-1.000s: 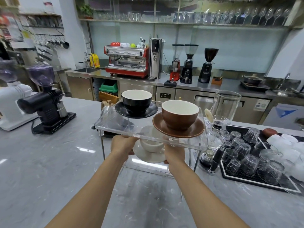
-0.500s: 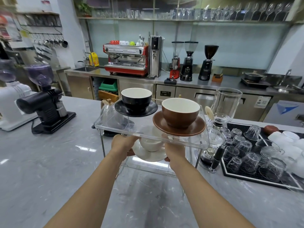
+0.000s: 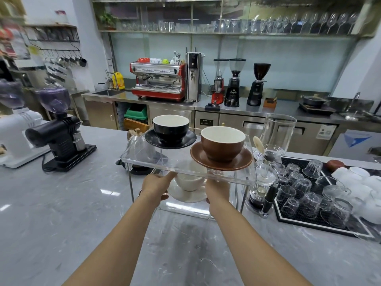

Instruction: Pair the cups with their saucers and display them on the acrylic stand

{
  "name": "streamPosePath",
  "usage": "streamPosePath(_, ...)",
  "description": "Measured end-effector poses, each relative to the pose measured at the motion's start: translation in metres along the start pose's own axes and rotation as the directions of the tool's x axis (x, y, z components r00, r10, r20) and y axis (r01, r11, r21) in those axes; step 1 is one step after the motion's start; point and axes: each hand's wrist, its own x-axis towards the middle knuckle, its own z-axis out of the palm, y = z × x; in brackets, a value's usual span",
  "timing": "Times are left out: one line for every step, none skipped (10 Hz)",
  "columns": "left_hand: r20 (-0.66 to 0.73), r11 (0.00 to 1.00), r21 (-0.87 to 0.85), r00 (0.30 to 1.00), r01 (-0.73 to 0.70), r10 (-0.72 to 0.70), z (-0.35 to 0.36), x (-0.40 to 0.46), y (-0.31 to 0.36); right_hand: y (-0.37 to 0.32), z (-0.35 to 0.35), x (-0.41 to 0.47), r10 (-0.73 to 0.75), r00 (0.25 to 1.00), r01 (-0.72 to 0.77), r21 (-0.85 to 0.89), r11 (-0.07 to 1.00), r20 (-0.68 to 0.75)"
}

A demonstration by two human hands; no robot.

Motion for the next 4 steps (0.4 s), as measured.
streamPosePath(-0.001, 0.999, 0.034, 1.0, -0.02, 0.02, -0.004, -0.013, -0.001, 0.002, -0.007, -0.011, -0.031, 0.999, 0.03, 0.058, 0.998, 0.013)
streamPosePath(-0.058, 0.994, 0.067, 0.995, -0.082, 0.085, -0.008, -0.03, -0.005, 0.005, -0.014, -0.023, -0.041, 0.996, 0.034, 0.083, 0.996, 0.083)
streamPosePath(-0.125, 0.968, 0.12, 0.964, -0.22, 0.234, -0.01, -0.055, -0.014, 0.013, -0.021, -0.038, -0.166, 0.972, 0.167, 0.006, 0.986, 0.166)
streamPosePath(-0.14, 0.908, 0.223, 0.91, -0.356, 0.391, -0.008, -0.082, -0.019, 0.018, -0.026, -0.055, -0.297, 0.929, 0.333, -0.15, 0.931, 0.22)
